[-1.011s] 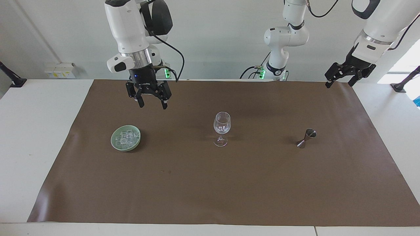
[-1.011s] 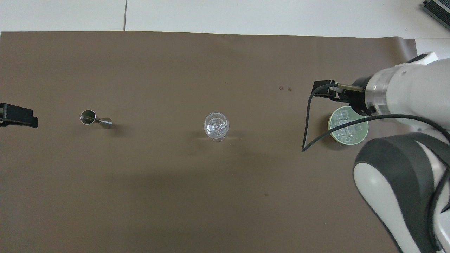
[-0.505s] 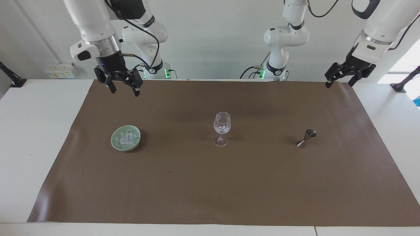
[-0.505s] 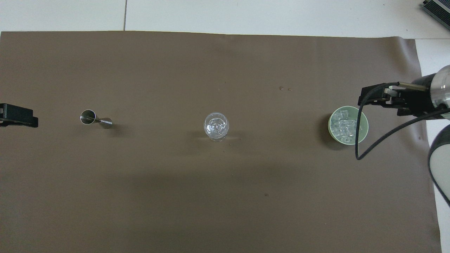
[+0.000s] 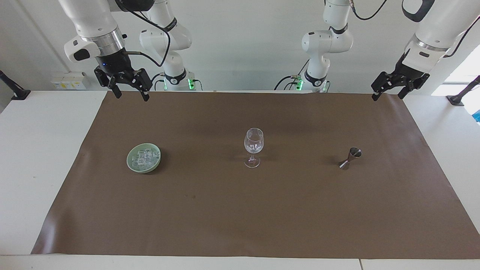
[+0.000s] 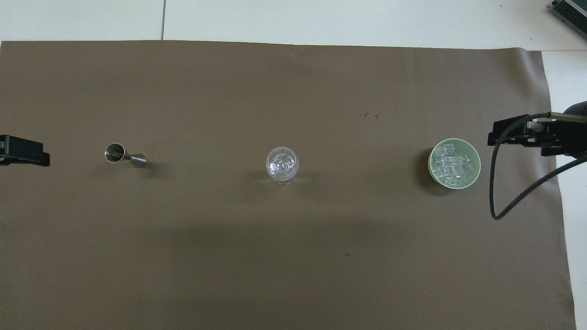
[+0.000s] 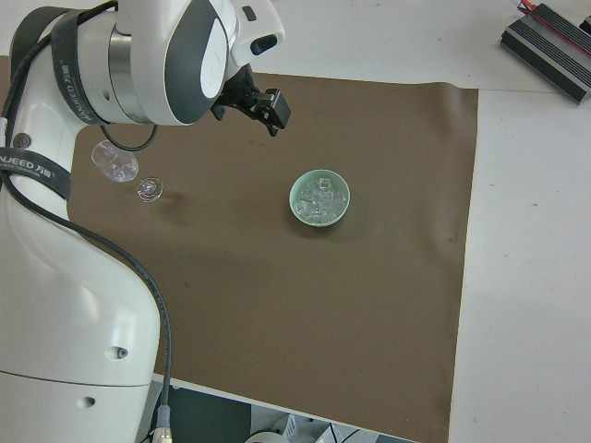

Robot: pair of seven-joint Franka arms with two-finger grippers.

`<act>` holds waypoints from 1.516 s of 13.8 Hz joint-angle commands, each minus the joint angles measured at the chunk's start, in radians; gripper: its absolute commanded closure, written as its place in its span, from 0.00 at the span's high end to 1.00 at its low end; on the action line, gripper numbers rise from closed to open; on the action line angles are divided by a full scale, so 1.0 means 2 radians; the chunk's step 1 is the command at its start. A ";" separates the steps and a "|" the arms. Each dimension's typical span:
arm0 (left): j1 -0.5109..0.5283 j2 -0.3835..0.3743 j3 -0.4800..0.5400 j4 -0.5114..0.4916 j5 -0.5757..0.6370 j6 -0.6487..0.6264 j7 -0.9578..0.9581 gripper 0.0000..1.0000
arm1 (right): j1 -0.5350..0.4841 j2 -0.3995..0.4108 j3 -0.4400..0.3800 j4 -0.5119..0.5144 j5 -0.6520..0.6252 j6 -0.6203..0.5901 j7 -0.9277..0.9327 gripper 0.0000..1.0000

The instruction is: Pour wine and add ice with both arms

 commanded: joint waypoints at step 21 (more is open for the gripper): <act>0.003 -0.014 -0.001 -0.016 0.004 0.006 0.001 1.00 | -0.014 -0.027 0.003 -0.033 -0.014 -0.024 -0.034 1.00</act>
